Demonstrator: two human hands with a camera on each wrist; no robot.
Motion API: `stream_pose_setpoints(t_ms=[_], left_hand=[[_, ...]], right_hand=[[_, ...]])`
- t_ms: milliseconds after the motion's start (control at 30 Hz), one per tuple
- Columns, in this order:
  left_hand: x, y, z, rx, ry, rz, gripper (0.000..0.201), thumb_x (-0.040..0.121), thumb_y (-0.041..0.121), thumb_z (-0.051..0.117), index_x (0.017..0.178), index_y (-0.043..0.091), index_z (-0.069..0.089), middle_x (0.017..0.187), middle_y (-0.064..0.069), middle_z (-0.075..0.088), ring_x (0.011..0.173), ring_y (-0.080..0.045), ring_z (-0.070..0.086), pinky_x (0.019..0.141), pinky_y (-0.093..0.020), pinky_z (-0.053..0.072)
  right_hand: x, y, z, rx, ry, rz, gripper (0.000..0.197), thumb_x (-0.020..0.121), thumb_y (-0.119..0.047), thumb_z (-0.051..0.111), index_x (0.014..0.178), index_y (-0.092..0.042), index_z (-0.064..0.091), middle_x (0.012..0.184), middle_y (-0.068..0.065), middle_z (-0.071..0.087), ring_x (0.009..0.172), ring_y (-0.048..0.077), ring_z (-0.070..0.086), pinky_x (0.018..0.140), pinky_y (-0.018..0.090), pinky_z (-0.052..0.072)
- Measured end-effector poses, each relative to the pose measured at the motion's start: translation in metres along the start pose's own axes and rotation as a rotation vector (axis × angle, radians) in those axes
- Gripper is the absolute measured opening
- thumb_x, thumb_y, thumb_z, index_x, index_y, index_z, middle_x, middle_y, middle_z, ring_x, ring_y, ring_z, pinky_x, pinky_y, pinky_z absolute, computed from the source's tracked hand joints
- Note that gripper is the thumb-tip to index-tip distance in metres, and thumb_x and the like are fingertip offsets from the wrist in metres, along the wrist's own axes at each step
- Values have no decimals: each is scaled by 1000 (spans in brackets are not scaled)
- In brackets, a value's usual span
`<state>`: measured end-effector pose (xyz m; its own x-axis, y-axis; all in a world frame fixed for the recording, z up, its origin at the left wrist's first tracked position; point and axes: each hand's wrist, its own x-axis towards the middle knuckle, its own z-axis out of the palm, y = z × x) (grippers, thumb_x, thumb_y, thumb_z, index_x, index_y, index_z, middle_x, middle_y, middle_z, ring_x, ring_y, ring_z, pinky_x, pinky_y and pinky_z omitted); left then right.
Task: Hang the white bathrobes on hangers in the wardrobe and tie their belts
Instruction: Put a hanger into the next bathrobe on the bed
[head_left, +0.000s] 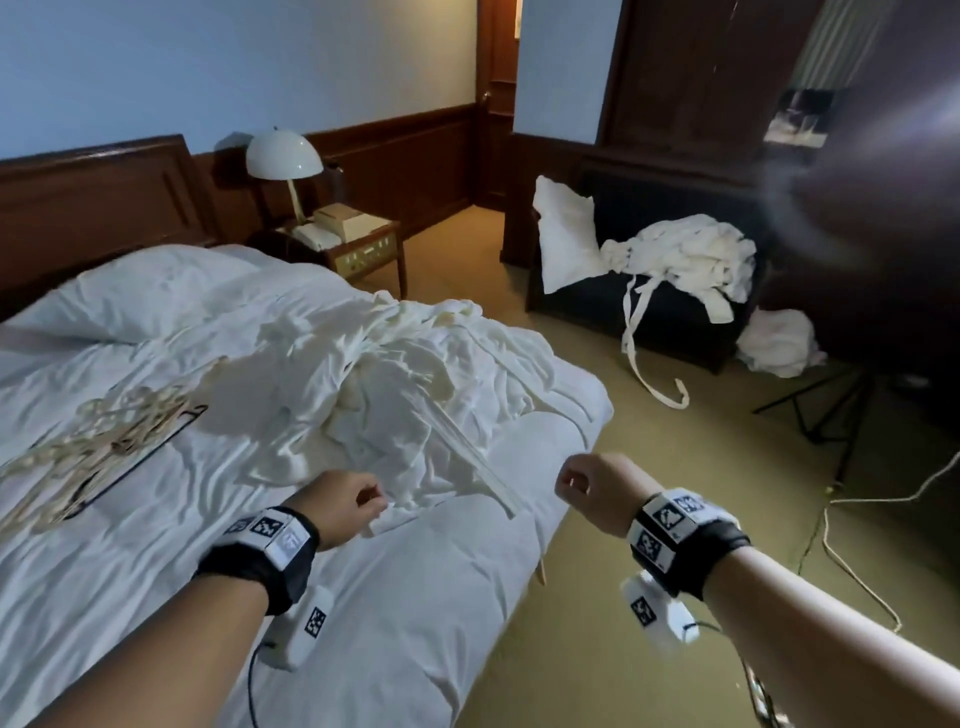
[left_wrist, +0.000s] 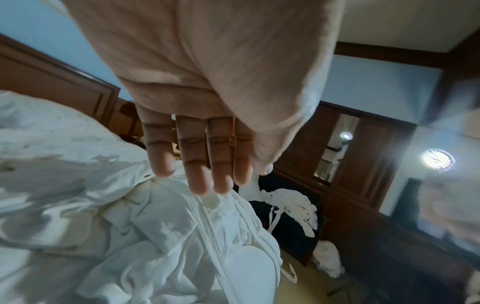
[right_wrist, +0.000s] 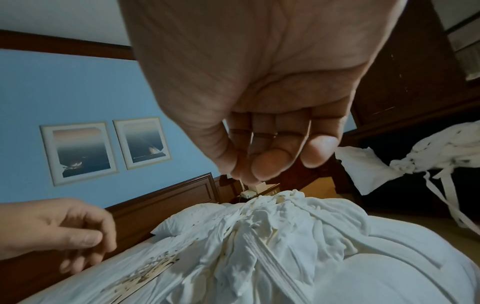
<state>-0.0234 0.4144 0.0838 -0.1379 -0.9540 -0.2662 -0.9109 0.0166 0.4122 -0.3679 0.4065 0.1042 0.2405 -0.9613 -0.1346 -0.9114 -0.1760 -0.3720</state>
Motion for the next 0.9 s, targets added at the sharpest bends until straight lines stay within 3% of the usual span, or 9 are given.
stream_pose_setpoints(t_ms=[133, 300, 500, 600, 800, 900], left_hand=[[42, 5, 1, -79, 13, -56, 15, 93, 35, 60, 91, 22, 67, 89, 6, 68, 82, -10, 62, 75, -26, 49], [99, -28, -26, -50, 8, -122, 12, 92, 36, 59, 91, 26, 66, 90, 9, 68, 81, -4, 60, 68, -18, 46], [169, -55, -66, -79, 110, -180, 9, 91, 34, 60, 88, 27, 65, 89, 9, 67, 81, -7, 61, 73, -24, 49], [193, -61, -73, -78, 91, -214, 10, 91, 34, 59, 89, 27, 65, 86, 10, 66, 79, -7, 61, 69, -21, 45], [229, -82, -83, -130, 124, -289, 14, 92, 36, 59, 97, 25, 66, 94, 7, 68, 88, -13, 64, 83, -29, 52], [241, -99, -82, -150, 150, -350, 19, 92, 42, 58, 100, 27, 66, 94, 6, 69, 85, -14, 64, 81, -31, 53]], right_hand=[[72, 23, -17, -2, -17, -41, 12, 89, -30, 56, 85, -23, 65, 82, -5, 65, 71, 13, 56, 63, 27, 44], [165, 19, -14, -10, -69, -90, 13, 87, -35, 55, 74, -33, 57, 78, -11, 63, 71, 13, 58, 66, 31, 52], [260, 12, -17, -21, -141, -131, 11, 89, -34, 55, 83, -29, 62, 83, -8, 66, 71, 11, 59, 61, 24, 47], [301, 8, -17, -21, -182, -156, 12, 89, -32, 54, 85, -26, 64, 84, -6, 67, 76, 13, 62, 71, 31, 54], [395, -7, -8, -109, -286, -258, 14, 91, -32, 53, 90, -25, 64, 91, -6, 66, 83, 16, 62, 75, 31, 53], [452, -19, 6, -147, -352, -335, 12, 93, -34, 53, 92, -28, 62, 94, -6, 64, 86, 17, 61, 80, 34, 53]])
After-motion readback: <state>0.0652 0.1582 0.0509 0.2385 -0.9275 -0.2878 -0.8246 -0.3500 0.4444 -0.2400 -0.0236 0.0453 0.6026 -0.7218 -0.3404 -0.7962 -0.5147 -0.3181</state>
